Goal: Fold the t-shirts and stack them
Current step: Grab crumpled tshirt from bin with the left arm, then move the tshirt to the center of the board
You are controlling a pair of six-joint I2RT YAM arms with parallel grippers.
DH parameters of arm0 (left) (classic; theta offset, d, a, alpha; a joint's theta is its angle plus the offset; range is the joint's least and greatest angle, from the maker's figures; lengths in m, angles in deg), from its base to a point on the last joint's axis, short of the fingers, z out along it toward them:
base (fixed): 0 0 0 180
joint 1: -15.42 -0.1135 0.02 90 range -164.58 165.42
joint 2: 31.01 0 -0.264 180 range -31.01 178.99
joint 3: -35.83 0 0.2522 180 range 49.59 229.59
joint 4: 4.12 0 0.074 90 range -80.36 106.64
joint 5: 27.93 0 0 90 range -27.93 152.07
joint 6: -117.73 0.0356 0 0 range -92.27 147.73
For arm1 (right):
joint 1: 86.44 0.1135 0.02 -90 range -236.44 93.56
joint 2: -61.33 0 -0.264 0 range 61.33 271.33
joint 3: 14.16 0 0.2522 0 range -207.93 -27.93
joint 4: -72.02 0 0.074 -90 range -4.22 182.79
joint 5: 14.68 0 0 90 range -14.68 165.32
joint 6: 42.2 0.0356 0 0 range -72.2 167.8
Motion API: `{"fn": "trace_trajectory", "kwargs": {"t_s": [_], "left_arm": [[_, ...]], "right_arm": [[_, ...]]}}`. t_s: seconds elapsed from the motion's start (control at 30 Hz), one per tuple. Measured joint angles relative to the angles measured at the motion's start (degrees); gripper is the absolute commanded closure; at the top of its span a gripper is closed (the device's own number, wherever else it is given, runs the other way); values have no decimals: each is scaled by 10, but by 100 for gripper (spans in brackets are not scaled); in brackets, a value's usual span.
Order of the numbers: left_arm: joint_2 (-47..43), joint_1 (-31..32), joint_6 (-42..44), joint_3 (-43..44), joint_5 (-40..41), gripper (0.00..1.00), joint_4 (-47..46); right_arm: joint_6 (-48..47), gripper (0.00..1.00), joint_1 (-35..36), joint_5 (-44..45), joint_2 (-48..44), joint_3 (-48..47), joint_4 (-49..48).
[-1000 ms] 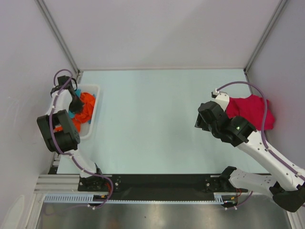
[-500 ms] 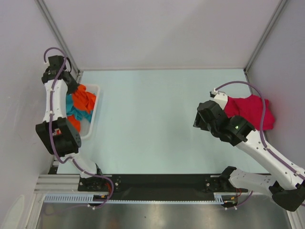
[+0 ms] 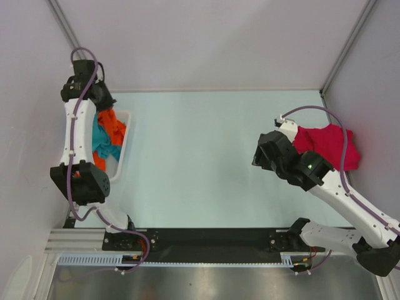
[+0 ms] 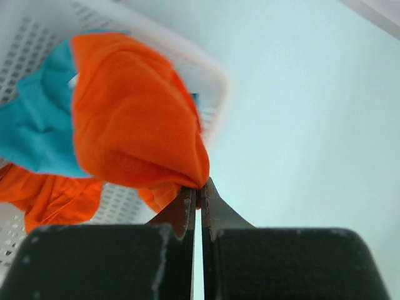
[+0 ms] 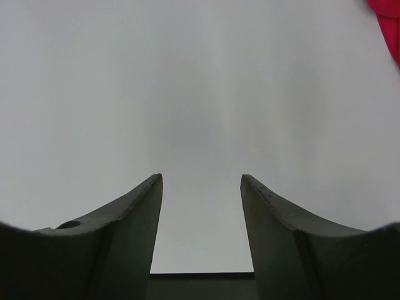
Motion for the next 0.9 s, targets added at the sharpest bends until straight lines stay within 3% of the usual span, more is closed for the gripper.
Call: {"fn": "trace_trajectory", "kwargs": {"t_s": [0.5,0.9], "left_arm": [[-60,229,27,181,27,100,64],[-160,238,-2,225,71,100,76]], "right_arm": [[13,41,13,-2,9,16,-11],[18,41,26,-1,24,17,-13]]}}
